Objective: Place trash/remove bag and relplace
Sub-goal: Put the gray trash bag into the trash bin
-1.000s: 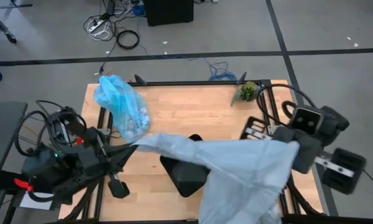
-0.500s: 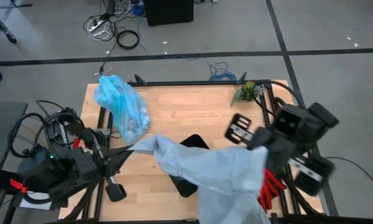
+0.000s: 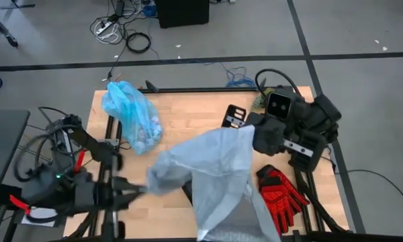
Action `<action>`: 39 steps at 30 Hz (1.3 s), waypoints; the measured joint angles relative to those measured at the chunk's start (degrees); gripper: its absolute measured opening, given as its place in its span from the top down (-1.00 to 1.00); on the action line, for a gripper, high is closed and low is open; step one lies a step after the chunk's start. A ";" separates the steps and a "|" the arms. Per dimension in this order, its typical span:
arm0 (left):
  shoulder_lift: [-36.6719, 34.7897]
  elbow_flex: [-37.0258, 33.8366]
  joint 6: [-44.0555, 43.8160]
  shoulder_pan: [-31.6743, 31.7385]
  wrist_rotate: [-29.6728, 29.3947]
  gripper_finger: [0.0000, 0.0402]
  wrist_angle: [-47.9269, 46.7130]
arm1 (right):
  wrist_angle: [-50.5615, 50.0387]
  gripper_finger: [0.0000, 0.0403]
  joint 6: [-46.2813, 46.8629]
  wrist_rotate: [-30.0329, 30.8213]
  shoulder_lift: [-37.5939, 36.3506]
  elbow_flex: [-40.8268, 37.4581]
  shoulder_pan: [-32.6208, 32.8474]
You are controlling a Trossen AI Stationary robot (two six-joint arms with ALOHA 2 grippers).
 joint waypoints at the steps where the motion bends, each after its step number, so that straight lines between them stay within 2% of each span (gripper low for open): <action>1: -0.15 0.00 -3.57 1.23 2.13 0.99 -2.32 | 0.19 1.00 0.49 -0.10 -0.01 0.01 -0.35; 5: -0.11 -0.02 -13.10 5.48 3.33 0.99 -10.24 | 0.89 1.00 0.80 -0.84 -0.01 0.01 -0.97; 8: -0.22 -0.02 -18.21 8.66 6.47 0.98 -14.89 | 0.95 1.00 0.67 -1.27 -0.01 0.00 -1.01; 12: -0.22 -0.02 -23.49 12.39 8.67 0.98 -19.69 | -2.49 1.00 1.06 2.75 0.01 -0.28 0.12; 14: -0.32 0.51 -27.96 13.12 6.22 0.98 -24.89 | -2.35 1.00 3.30 3.23 0.15 -0.35 0.58; 18: -1.25 3.82 -37.35 11.64 -2.31 0.98 -37.32 | 0.56 1.00 5.36 2.96 0.10 -0.35 1.45; 20: -1.73 6.17 -39.83 10.18 -3.77 0.98 -40.98 | 2.58 1.00 5.42 2.88 0.10 -0.35 2.03; 28: -1.95 17.36 -32.09 3.72 -1.89 0.98 -41.78 | 3.37 1.00 5.42 1.28 0.03 -0.33 4.06; 30: -1.99 19.93 -31.18 2.00 0.53 0.98 -42.30 | 1.97 1.00 5.56 0.51 0.01 -0.31 4.85; 32: -1.92 22.16 -31.57 0.22 3.04 0.97 -44.58 | -0.73 1.00 6.14 -0.39 -0.03 -0.31 5.74; 35: -1.92 23.14 -34.40 -1.71 2.60 0.97 -45.22 | -3.54 1.00 6.26 -1.65 0.01 -0.32 6.91; 39: -1.72 23.12 -37.30 -3.71 2.31 0.97 -45.14 | -6.12 1.00 6.31 -0.14 -0.01 -0.31 7.87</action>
